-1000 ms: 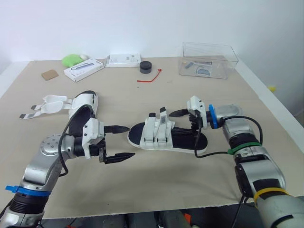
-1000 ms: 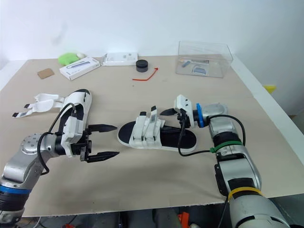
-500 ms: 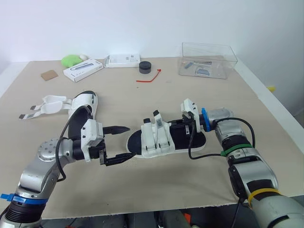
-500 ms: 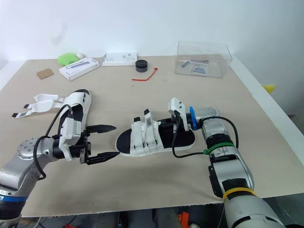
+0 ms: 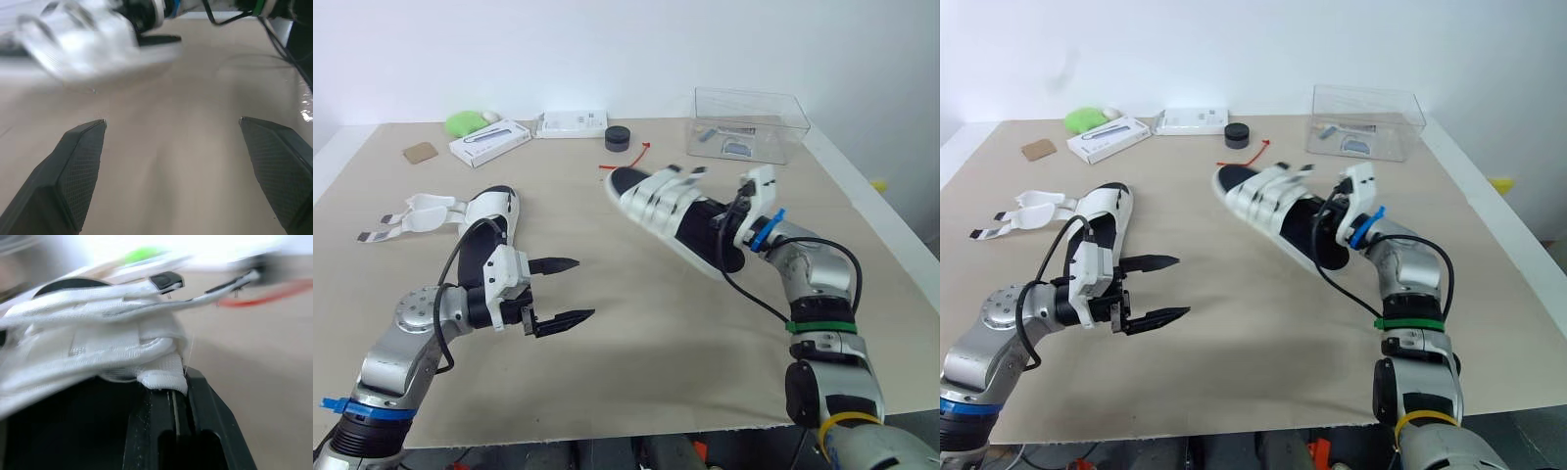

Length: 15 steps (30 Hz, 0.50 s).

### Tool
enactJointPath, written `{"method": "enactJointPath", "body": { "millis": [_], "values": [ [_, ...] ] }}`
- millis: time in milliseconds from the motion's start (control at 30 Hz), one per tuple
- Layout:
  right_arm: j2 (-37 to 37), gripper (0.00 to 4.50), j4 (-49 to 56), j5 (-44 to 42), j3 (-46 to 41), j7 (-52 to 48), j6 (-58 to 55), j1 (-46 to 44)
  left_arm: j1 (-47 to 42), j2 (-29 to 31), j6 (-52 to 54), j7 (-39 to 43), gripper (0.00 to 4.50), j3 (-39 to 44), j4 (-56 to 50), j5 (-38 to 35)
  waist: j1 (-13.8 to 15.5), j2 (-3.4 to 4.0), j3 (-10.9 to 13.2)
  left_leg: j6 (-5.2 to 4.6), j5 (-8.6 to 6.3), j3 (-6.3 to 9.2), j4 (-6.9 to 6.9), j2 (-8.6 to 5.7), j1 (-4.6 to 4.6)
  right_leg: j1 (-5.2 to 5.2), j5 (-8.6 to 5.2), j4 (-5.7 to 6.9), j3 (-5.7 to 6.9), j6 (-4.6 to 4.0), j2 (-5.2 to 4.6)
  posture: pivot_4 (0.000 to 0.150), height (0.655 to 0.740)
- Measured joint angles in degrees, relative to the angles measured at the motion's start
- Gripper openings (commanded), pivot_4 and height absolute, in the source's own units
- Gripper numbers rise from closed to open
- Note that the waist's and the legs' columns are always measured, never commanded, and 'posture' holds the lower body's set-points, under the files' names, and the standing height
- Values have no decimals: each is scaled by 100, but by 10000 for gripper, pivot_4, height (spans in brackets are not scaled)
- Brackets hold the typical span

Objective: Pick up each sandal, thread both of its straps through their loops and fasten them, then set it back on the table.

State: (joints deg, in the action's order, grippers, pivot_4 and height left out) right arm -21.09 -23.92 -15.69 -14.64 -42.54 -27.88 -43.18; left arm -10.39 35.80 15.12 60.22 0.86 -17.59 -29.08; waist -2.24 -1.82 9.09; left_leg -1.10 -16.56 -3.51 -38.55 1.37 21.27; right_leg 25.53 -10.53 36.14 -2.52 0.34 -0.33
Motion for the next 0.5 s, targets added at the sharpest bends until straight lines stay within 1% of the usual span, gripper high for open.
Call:
{"method": "enactJointPath", "body": {
  "millis": [33, 100, 133, 233, 367, 500],
  "values": [
    [113, 775, 273, 2, -165, 467, -140, 157, -6, -35, -14, -11, 45000, -9, 27, 8, 0, 0, 0, 3, 0, -1, 0, 0, 2, 2, -1, 0, -2, 1, 0, 1500, 7400],
    [519, 775, 1066, 33, -521, 1767, -539, 636, -50, -73, -58, -18, 45000, -53, 110, 53, -2, 0, 0, 11, 1, -11, 0, 0, 22, 30, -1, 7, -12, 3, 1, 1500, 7400],
    [653, 775, 1265, 53, -587, 2190, -678, 780, -87, -94, -93, -19, 45000, -68, 145, 84, -4, 0, 0, 17, 5, -14, -1, -1, 29, 39, 0, 11, -16, 4, 2, 1500, 7400],
    [977, 775, 1635, 108, -730, 3005, -840, 999, -210, -144, -147, -21, 45000, -106, 205, 131, -39, 1, 0, 33, 14, -29, -1, -5, 48, 75, 4, 27, -36, 9, 3, 1500, 7400],
    [1248, 775, 1841, 151, -875, 4007, -885, 1014, -290, -229, -213, -27, 45000, -148, 312, 197, -45, 0, -1, 40, 20, -30, -2, -6, 44, 75, 6, 35, -39, 10, 21, 1500, 7400],
    [1324, 775, 1861, 162, -828, 4347, -817, 1012, -290, -320, -275, -30, 45000, -265, 345, 253, -46, -1, -2, 39, 21, -32, -2, -7, 44, 75, 6, 35, -41, 12, 26, 1500, 7400]
  ]
}}
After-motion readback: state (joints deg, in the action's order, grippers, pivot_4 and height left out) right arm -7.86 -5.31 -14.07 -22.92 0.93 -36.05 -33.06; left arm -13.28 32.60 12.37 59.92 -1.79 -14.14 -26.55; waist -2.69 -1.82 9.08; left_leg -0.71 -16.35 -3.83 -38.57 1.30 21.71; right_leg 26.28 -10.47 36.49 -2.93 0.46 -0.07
